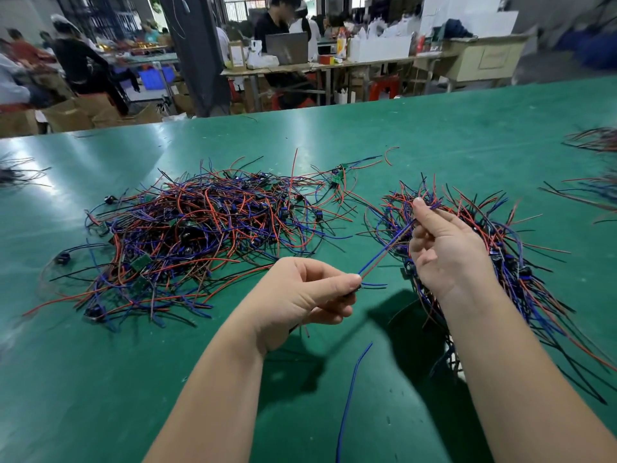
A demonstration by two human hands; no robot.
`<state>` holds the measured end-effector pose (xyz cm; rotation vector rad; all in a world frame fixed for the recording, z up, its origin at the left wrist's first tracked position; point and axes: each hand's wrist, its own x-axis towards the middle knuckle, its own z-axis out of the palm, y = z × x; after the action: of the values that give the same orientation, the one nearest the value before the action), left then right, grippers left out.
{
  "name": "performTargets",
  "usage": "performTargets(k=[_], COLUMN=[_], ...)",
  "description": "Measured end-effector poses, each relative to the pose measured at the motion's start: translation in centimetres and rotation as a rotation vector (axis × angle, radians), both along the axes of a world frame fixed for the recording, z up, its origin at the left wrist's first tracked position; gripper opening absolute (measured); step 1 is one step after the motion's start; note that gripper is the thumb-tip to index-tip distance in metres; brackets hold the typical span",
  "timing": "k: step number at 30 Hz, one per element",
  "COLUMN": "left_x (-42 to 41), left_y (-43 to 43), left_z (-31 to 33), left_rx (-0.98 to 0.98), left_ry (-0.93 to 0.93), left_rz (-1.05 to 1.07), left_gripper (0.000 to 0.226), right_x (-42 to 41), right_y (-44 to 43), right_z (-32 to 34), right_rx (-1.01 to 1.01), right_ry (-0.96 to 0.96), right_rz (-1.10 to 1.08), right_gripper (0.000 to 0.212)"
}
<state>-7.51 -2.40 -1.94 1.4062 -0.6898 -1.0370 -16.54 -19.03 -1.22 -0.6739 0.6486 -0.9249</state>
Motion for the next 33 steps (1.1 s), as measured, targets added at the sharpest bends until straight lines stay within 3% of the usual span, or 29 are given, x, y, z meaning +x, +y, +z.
performTargets(k=[6,9,12,16,19,21,23,26,28,31,33], left_x=[-0.1,0.1,0.7,2.2,2.2,1.8,1.1,0.2,-0.1,-0.2,-0.1], left_y=[0.3,0.6,0.3,0.4,1.0,0.6,-0.2,-1.2,-1.5,-1.5,-1.3], left_z=[-0.2,-0.2,0.1,0.2,0.5,0.7,0.8,-0.1,-0.8,-1.4,-1.3], left_rx=[0.081,0.075,0.034,-0.268,-0.517,-0.598,-0.619,-0.584,-0.506,-0.397,-0.418], left_ry=[-0.032,-0.023,0.089,0.425,0.665,0.690,0.594,0.309,0.086,-0.282,-0.300], left_rz=[-0.162,-0.231,-0.138,0.111,0.209,0.330,0.460,0.560,0.563,0.523,0.446], left_gripper=[0.032,0.022,0.018,0.019,0.046,0.032,0.022,0.029,0.039,0.036,0.032], right_x=[0.2,0.1,-0.4,-0.4,0.1,0.3,0.5,1.0,1.3,1.4,1.4], right_y=[0.0,-0.3,-0.7,-0.2,0.7,1.3,2.1,3.1,3.4,3.4,3.3], right_z=[-0.3,-0.2,0.1,0.0,-0.8,-1.2,-1.4,-1.5,-1.5,-1.5,-1.4], right_rx=[-0.039,-0.029,0.029,0.011,-0.114,-0.208,-0.271,-0.227,-0.178,-0.198,-0.200], right_ry=[-0.017,-0.009,-0.025,0.090,0.291,0.366,0.339,0.110,-0.006,-0.009,-0.010], right_rz=[0.011,0.003,0.072,0.263,0.479,0.629,0.734,0.743,0.692,0.647,0.619], right_gripper=[0.025,0.030,0.038,0.020,0.018,0.015,0.012,0.021,0.021,0.016,0.011])
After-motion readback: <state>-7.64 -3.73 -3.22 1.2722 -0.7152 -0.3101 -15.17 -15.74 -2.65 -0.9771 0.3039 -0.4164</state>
